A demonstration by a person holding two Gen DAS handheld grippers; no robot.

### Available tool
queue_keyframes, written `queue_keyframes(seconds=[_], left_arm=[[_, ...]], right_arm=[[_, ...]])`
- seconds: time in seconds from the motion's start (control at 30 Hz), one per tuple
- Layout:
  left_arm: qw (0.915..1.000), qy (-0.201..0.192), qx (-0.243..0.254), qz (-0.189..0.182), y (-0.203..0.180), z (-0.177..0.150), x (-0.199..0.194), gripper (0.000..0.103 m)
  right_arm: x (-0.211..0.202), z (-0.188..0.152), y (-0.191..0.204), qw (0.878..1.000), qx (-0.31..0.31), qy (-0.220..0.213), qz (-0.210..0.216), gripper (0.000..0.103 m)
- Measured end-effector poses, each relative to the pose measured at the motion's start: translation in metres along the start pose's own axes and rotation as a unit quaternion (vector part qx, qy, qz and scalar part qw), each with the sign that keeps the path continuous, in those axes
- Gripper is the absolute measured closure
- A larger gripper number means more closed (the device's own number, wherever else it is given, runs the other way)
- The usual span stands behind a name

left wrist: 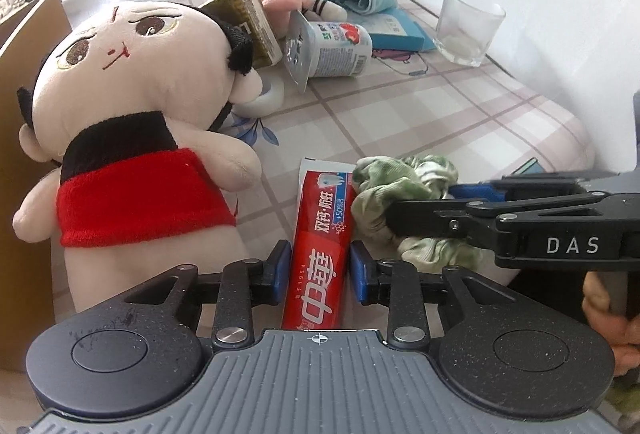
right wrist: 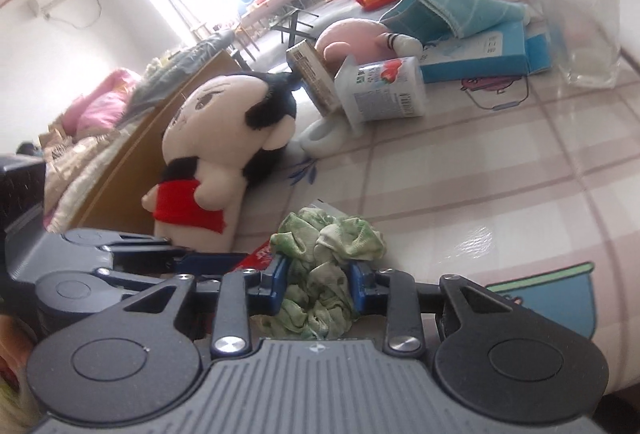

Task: Organize soft objects
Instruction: 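Carry the toothpaste with the left gripper while the right gripper carries the scrunchie to the box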

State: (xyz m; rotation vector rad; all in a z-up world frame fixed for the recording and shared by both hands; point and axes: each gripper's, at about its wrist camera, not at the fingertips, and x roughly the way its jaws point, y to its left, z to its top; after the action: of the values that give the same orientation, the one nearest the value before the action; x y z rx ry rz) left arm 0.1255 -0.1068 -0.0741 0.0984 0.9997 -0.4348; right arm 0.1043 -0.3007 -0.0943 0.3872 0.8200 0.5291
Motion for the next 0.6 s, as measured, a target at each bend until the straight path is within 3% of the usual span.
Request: queue_keyframes(seconds=[0.33, 0.6], left_arm=[[0.9986, -0.036, -0.027, -0.028, 0.003, -0.004, -0.030, 0.074], [0.9926, -0.101, -0.052, -0.043, 0.012, -0.006, -0.084, 0.074]], right_arm=[[-0.019, 0.000, 0.010, 0.998, 0.035, -0.019, 0.038, 0.069], [-0.047, 0.013, 0.053, 0.996, 0.008, -0.055, 0.076, 0.069]])
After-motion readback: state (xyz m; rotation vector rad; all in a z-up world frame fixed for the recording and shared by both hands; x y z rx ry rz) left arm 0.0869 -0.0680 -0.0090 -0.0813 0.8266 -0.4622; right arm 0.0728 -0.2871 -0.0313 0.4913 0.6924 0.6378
